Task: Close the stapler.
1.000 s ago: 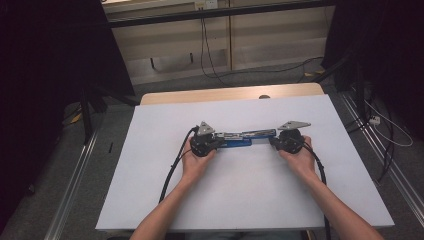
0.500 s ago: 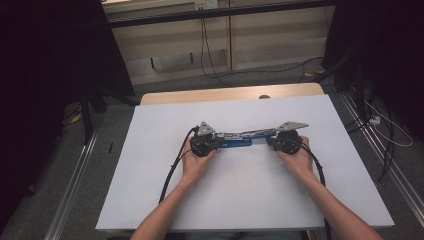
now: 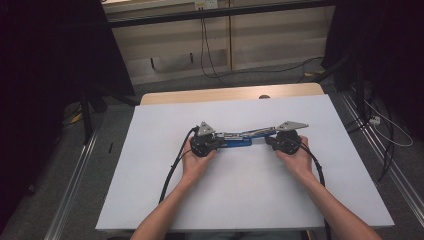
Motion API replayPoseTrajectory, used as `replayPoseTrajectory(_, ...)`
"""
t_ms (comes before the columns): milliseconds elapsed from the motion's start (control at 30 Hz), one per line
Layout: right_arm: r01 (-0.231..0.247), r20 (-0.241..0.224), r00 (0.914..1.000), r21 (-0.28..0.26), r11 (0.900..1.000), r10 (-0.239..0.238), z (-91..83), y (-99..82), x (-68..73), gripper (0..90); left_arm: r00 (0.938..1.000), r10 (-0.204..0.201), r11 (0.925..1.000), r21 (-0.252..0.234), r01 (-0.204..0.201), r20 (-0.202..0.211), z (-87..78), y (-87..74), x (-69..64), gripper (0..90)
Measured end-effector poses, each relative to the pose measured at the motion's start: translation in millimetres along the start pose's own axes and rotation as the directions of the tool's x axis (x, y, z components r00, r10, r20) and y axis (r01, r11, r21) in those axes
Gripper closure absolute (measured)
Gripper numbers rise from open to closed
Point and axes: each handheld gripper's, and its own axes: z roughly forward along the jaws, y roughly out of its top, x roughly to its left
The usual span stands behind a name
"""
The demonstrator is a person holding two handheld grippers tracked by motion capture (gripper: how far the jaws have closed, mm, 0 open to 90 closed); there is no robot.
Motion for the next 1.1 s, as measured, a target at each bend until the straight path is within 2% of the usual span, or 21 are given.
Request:
replayPoseTrajectory(267, 0.013, -0.027, 0.9995, -0.048, 0.9988, -0.014, -0.9, 2.9, 4.3, 90.0, 1.0000, 0.006, 1.0000, 0.001, -0.006, -0.003, -0.1, -0.1, -0.3, 90.0)
replayPoseTrajectory(467, 0.010, -0.039, 0.9992, -0.062, 0.9980, -0.012, -1.4, 3.3, 5.4, 90.0, 1.0000, 0.008, 1.0000, -0.003, -0.008, -0.002, 0.1, -0.5, -0.3, 90.0)
replayPoseTrajectory(600, 0.005, -0.036, 0.9993, -0.075, 0.9972, -0.008, -3.2, 3.6, 4.1, 90.0, 1.0000, 0.000, 0.9999, -0.012, 0.000, 0.006, -0.1, -1.7, 1.3, 90.0)
replayPoseTrajectory(700, 0.003, -0.033, 0.9994, -0.081, 0.9967, -0.005, -4.6, 3.4, 2.3, 90.0, 0.9994, -0.026, 0.9995, -0.016, 0.026, 0.024, 0.2, -2.3, 2.5, 90.0)
replayPoseTrajectory(767, -0.002, -0.035, 0.9994, -0.083, 0.9965, -0.001, -5.2, 3.2, 1.5, 90.0, 0.9998, -0.012, 0.9998, -0.016, 0.012, 0.017, -0.1, -2.0, 2.3, 90.0)
replayPoseTrajectory(967, -0.023, -0.044, 0.9988, -0.088, 0.9959, 0.020, -4.3, 1.5, -1.0, 90.0, 0.9993, -0.024, 0.9996, -0.015, 0.024, 0.029, -0.7, -2.1, 1.2, 85.9)
replayPoseTrajectory(1067, -0.021, -0.043, 0.9989, -0.094, 0.9953, 0.017, -5.0, 1.0, -0.4, 90.0, 0.9967, -0.059, 0.9980, -0.018, 0.060, 0.055, -1.9, -0.5, 0.7, 81.5)
replayPoseTrajectory(1100, -0.021, -0.043, 0.9989, -0.097, 0.9951, 0.017, -5.4, 1.0, -0.1, 90.0, 0.9978, -0.045, 0.9988, -0.017, 0.046, 0.049, -2.1, -0.3, 0.1, 81.5)
